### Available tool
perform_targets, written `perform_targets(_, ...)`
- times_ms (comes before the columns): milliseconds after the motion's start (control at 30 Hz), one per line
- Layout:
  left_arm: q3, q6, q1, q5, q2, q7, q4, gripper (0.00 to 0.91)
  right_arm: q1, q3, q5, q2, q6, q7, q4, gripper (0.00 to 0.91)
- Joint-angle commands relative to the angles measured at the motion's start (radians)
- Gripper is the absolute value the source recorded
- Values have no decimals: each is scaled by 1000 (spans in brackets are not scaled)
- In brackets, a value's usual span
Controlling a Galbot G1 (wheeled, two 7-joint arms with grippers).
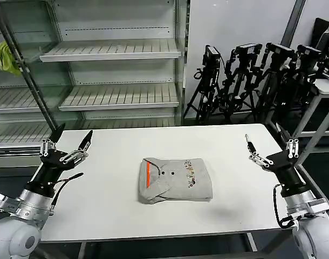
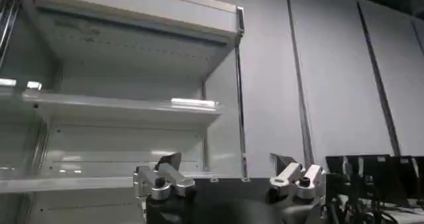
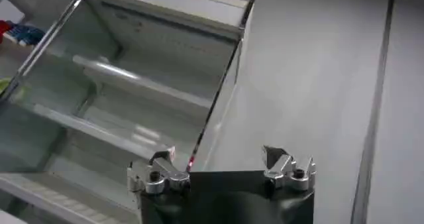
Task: Fold and organize the clothes.
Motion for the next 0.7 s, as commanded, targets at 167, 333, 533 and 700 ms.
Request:
perform_targets(167,-5,2,3,4,2,1,-6,907,4,-6,-7,8,2,2,-1,907)
perform_targets(333,-8,4,4,2,3,-3,-9,907,4,-7,-31,11,10,0,-3,907)
perform_targets(533,-9,8,2,2,0,-6,-19,907,5,-8,-38,13,8,6,0,907)
perform_targets(700,-9,10,3,3,-2,-6,-22,907,2,-2,-37,14,5,10,1,907)
